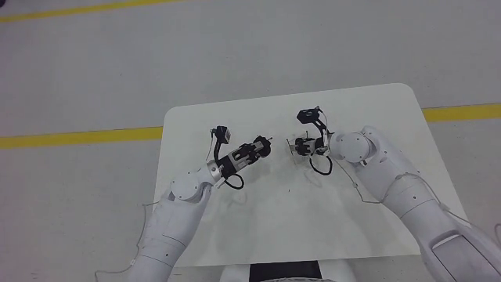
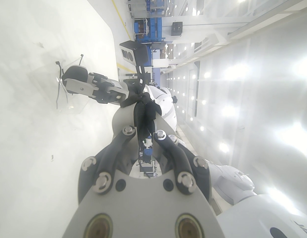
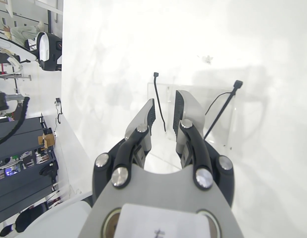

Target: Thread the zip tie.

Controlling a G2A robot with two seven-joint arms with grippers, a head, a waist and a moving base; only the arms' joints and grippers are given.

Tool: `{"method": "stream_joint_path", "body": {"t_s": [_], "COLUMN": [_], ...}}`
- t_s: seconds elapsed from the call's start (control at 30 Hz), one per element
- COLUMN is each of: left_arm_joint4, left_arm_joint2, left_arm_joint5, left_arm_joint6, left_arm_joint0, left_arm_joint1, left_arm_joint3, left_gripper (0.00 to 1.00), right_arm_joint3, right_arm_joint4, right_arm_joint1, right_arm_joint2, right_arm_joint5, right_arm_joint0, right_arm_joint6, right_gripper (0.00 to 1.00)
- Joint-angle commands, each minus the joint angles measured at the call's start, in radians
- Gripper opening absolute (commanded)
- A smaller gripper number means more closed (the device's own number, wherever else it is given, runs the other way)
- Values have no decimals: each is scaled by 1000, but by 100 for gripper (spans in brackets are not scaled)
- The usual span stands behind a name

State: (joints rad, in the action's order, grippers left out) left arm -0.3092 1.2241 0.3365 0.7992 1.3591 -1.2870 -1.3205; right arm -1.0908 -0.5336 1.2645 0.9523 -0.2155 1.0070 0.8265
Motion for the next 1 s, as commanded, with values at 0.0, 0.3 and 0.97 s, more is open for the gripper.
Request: {"method": "stream_joint_path", "body": {"t_s": [0.0,0.3,0.97], "left_arm_joint4": [0,0,0], "left_arm_joint2": [0,0,0], "left_arm_joint5": [0,0,0], "left_arm_joint6": [0,0,0], "left_arm_joint0": [0,0,0], "left_arm_joint1": [0,0,0], "left_arm_joint3": [0,0,0], "left_gripper": [0,0,0], "right_arm_joint3": [-1,16,51], "right_arm_joint4": [2,12,23], "right_arm_joint1": [0,5,12], "right_arm_joint2": [0,-13,-27], "right_arm_joint5": [-1,-5,-13], "right_arm_joint0": [0,-12,-33], "right_arm_joint6": [-1,1,-13], "right_gripper": [18,20,20]}}
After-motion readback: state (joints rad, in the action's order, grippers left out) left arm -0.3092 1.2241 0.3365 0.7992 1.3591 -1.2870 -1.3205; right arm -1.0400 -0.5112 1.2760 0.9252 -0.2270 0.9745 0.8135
